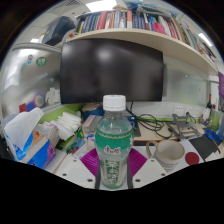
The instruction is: Pour water
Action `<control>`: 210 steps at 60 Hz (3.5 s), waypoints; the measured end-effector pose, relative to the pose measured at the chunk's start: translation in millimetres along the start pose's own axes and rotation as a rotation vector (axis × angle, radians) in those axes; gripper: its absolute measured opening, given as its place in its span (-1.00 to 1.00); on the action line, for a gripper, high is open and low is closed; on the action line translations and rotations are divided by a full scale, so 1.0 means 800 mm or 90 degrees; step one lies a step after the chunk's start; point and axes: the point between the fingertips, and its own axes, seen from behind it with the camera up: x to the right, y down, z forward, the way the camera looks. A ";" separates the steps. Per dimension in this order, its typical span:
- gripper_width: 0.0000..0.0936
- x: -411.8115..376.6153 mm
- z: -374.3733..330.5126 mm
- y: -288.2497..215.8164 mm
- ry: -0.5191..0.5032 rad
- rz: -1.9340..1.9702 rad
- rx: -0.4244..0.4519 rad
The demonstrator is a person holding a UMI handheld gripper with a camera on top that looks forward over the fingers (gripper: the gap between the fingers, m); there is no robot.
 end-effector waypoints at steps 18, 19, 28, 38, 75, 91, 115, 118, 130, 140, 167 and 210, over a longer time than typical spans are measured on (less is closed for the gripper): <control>-0.44 -0.001 0.001 -0.035 -0.037 0.142 -0.032; -0.44 -0.003 0.000 -0.041 -0.040 0.167 -0.033; -0.44 -0.016 -0.012 -0.089 -0.135 0.478 -0.071; -0.44 -0.010 -0.027 -0.127 -0.236 0.867 -0.116; -0.44 0.073 -0.024 -0.145 -0.372 1.381 -0.098; -0.44 0.047 -0.032 -0.136 -0.367 1.298 -0.148; -0.44 0.243 -0.096 -0.203 -0.021 0.265 0.080; -0.44 0.286 -0.100 -0.200 0.050 0.141 0.090; -0.44 0.381 -0.065 -0.119 0.132 -0.003 0.019; -0.43 0.404 -0.023 -0.047 0.106 0.004 -0.022; -0.12 0.402 0.008 -0.010 0.054 0.011 0.018; 0.85 0.302 -0.207 0.031 0.086 0.048 -0.133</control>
